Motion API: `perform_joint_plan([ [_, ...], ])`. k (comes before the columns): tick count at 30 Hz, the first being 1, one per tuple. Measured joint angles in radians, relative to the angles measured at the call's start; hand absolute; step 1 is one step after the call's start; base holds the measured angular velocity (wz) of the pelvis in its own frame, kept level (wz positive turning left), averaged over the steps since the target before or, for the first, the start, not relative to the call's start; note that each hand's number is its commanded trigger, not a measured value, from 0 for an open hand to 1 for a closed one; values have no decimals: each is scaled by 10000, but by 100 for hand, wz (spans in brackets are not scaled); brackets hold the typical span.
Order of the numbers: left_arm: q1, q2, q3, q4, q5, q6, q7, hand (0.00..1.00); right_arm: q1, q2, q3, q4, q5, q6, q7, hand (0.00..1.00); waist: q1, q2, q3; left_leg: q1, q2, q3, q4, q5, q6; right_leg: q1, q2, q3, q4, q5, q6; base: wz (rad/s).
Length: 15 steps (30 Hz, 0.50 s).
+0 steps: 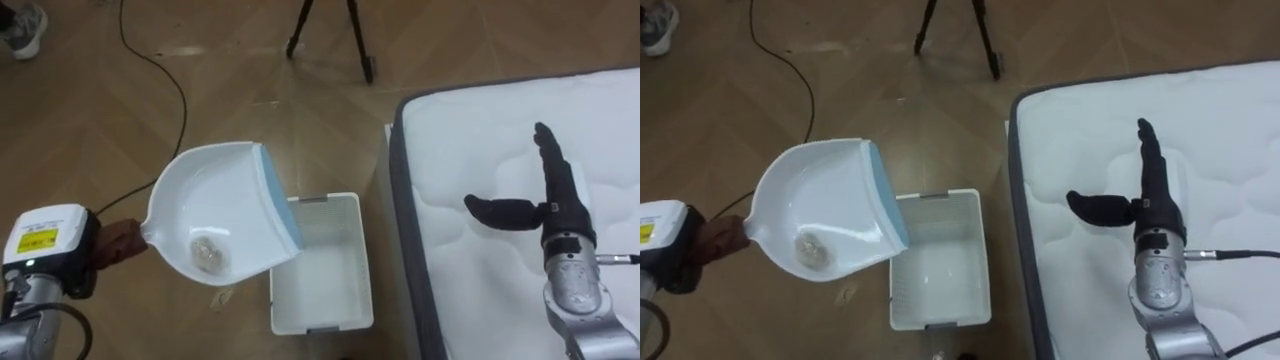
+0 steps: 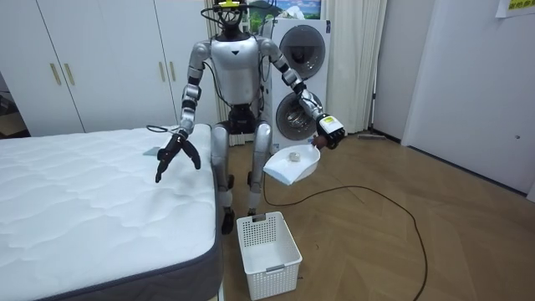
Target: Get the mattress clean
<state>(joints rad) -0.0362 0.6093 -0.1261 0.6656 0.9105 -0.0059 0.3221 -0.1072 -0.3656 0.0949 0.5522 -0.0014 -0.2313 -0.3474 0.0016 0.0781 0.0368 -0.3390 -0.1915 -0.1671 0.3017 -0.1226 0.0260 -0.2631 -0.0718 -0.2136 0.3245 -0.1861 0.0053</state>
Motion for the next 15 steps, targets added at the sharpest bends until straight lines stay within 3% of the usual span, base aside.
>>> perform_joint_plan([
  [8,-108,51,-392,-9,212,122,-44,100,-39,-4,18,221,15,2,1,0,45,20,-4,-404,-19,17,43,129,210,-637,-116,57,416,-60,30,-1],
  [11,-197,80,-481,-8,268,127,-48,100,-62,-10,25,221,73,3,2,0,42,21,-4,-537,-150,21,66,154,253,-903,-205,189,728,-250,67,0],
  [15,-397,322,-892,-3,296,226,-58,100,-58,-21,362,249,232,12,10,0,23,68,10,-615,-177,40,77,155,251,-1064,-300,185,899,-310,84,0],
])
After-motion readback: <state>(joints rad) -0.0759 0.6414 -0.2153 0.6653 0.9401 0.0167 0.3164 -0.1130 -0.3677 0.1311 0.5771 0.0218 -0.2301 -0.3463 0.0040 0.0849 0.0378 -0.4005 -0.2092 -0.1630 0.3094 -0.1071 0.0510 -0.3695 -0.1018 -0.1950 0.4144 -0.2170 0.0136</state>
